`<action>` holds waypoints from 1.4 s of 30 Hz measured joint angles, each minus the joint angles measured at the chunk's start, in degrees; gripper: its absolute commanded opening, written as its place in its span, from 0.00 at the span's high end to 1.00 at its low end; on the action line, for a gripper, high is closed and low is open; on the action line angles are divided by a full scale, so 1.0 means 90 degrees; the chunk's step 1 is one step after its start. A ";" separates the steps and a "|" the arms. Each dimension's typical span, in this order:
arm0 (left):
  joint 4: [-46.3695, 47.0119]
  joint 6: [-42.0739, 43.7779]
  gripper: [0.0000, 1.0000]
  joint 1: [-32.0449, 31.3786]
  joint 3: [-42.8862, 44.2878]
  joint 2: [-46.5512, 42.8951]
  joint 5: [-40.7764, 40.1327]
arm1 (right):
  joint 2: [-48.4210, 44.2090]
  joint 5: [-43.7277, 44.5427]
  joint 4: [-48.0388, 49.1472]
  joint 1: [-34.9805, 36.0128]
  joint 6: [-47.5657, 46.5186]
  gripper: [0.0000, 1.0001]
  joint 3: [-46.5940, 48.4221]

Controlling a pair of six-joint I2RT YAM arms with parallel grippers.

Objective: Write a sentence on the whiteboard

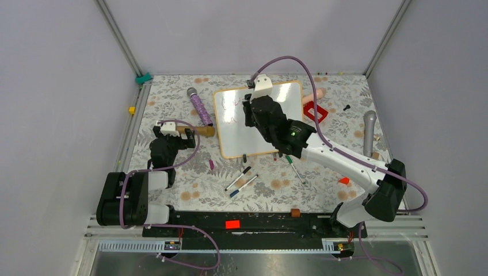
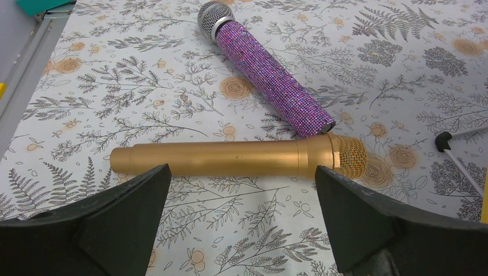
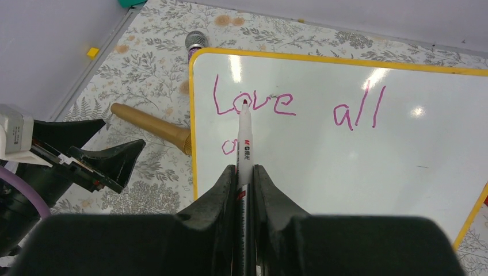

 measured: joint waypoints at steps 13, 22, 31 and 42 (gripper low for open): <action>-0.3626 -0.0862 0.01 -0.0007 0.2429 -0.0678 -0.0374 | -0.0680 0.0002 0.0418 -0.0002 0.0112 1.00 -0.1115; -0.3871 -0.2086 0.01 0.0027 0.2844 0.0469 0.1139 | -0.0792 0.0024 0.0549 -0.0015 0.0206 1.00 -0.1197; -0.2858 -0.3519 0.01 0.0862 0.2854 0.1532 0.2642 | -0.0804 0.0034 0.0821 -0.0126 0.0294 1.00 -0.1302; -0.2528 -0.2800 0.01 -0.0010 0.1549 -0.2059 0.1190 | -0.0947 0.0032 0.0913 -0.0185 0.0389 1.00 -0.1481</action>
